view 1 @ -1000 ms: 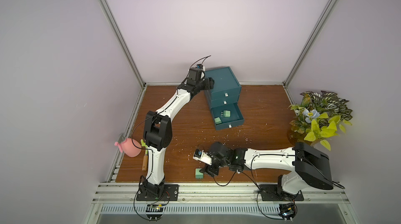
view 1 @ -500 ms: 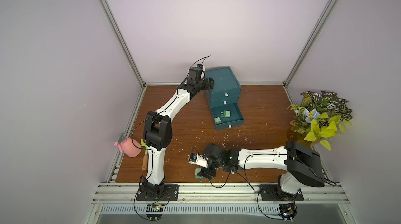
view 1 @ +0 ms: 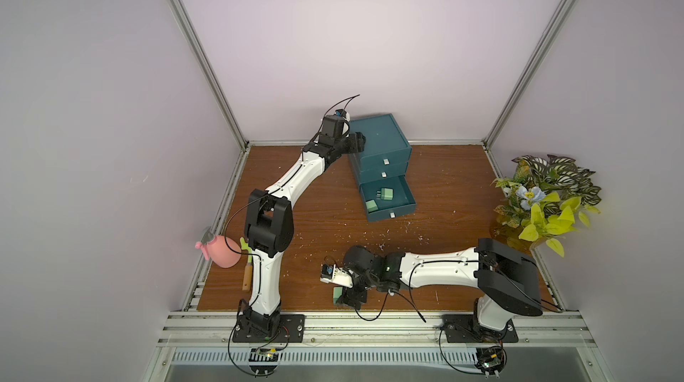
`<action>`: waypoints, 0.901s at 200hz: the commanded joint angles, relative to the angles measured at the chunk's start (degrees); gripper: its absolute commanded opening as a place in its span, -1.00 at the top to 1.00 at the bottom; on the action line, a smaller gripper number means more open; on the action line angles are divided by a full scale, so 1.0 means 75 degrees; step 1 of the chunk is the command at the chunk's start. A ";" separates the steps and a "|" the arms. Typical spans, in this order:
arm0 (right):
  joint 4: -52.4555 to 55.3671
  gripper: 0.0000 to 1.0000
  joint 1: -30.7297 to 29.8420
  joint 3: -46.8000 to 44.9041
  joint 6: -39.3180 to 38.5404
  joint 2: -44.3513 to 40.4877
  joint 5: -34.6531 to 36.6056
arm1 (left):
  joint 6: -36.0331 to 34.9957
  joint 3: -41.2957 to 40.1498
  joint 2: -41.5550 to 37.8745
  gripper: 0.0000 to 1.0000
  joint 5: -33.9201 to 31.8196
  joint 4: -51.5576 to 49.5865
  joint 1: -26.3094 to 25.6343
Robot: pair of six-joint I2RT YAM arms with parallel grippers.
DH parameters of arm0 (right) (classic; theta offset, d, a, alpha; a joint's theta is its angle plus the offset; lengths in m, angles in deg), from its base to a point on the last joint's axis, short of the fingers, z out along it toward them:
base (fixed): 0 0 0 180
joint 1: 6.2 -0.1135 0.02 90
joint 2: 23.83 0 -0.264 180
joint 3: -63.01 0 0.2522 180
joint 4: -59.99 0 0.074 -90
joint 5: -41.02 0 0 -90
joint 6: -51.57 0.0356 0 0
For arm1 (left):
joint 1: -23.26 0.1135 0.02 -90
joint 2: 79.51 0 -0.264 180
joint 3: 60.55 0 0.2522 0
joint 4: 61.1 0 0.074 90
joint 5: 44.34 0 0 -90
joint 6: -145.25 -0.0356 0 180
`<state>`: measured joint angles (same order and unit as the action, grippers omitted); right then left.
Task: Place the plugs into the drawer by color
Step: Pick up the plug from the center of the board.
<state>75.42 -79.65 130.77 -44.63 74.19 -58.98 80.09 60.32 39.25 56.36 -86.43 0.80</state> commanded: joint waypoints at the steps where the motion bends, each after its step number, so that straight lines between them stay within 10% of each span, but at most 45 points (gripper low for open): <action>1: 0.0151 -0.71 -0.0027 0.0292 -0.0088 0.0034 -0.0269 | -0.0253 -0.0195 0.0059 -0.49 -0.0124 -0.0821 -0.0110; 103: 0.0368 -0.71 0.0044 0.0500 -0.0123 0.0373 -0.0571 | -0.0253 -0.0187 0.0056 -0.49 -0.0126 -0.0819 -0.0135; 180: 0.0351 -0.21 0.0149 0.0479 -0.0019 0.0361 -0.0695 | -0.0277 -0.0195 0.0018 -0.48 -0.0149 -0.0822 -0.0146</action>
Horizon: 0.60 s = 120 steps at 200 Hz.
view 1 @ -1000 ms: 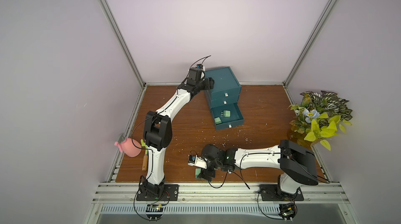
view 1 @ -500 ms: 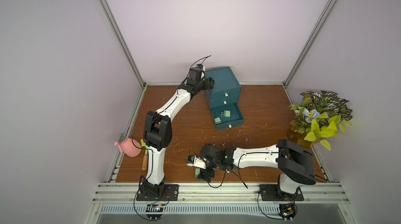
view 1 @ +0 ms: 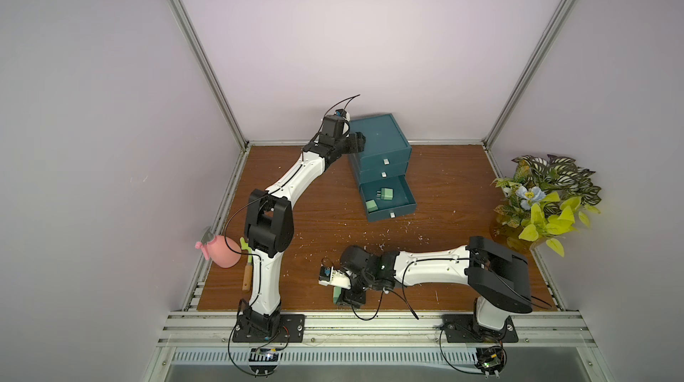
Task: Place the plugs into the drawer by color
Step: Pick up the plug from the center of the board.
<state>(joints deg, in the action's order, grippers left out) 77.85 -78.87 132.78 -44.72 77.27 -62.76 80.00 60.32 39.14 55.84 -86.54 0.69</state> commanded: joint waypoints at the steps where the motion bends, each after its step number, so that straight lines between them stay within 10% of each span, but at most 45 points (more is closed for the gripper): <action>1: 0.0034 -0.21 0.0050 0.0209 -0.0007 -0.0050 -0.0190 | -0.0265 -0.0195 0.0028 -0.49 -0.0079 -0.0809 -0.0132; 120: -0.0417 0.00 0.1361 -0.0201 0.1524 -0.1450 0.0442 | -0.0278 -0.0122 0.0000 -0.49 -0.0154 -0.0820 -0.0120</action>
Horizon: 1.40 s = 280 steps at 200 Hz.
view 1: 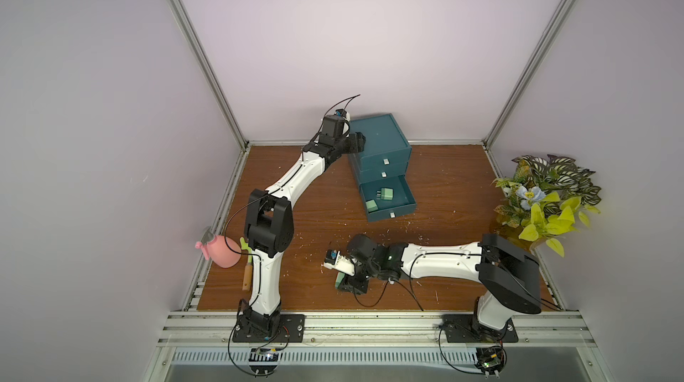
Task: Place the plugs into the drawer by color
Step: Pick up the plug from the center of the board, then place the plug in the drawer.
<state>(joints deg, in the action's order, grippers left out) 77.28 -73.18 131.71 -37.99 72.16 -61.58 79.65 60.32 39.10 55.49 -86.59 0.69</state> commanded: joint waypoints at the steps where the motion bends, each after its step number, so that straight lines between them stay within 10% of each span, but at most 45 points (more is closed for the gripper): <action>1: -0.0341 0.00 0.0636 -0.0064 0.0641 -0.0789 0.0285 | -0.0231 -0.0118 0.0012 -0.49 -0.0105 -0.0809 -0.0120; 120: -0.0567 -0.04 0.5009 -0.0055 0.1910 -0.1788 0.1673 | -0.0230 0.1625 0.0569 -0.53 -0.0078 -0.1164 0.0050; 280: -0.0589 -0.10 0.5339 0.0364 0.2012 -0.0553 0.2658 | -0.0500 0.2443 0.1646 -0.57 -0.0279 -0.1239 0.0185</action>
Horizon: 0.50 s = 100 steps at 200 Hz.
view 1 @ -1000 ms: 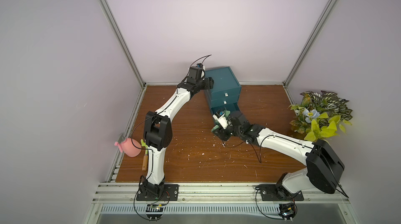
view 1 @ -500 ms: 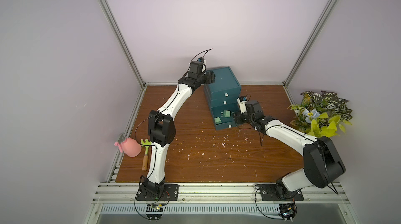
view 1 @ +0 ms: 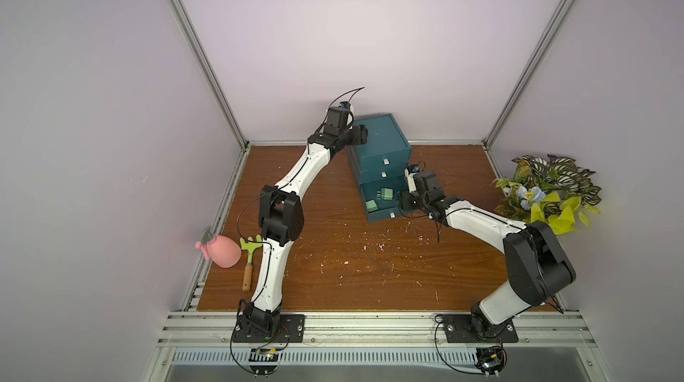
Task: Place the plugs into the drawer by color
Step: Place the plug in the drawer.
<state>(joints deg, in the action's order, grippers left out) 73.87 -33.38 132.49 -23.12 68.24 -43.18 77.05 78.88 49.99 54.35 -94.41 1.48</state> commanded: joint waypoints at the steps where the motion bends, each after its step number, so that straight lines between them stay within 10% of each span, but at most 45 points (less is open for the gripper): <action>1: -0.0134 -0.10 0.0029 0.0258 0.0026 -0.0037 0.0207 | -0.0153 -0.0038 0.0195 -0.57 -0.0127 -0.0201 0.0080; 100: 0.0128 -0.28 0.0119 -0.0083 -0.0161 -0.0539 0.0177 | -0.0119 -0.0295 0.0160 -0.56 -0.0139 -0.0203 0.0097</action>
<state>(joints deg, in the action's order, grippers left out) 74.57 -32.95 132.17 -23.47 68.48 -41.69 77.07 78.42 49.99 54.39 -93.89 1.52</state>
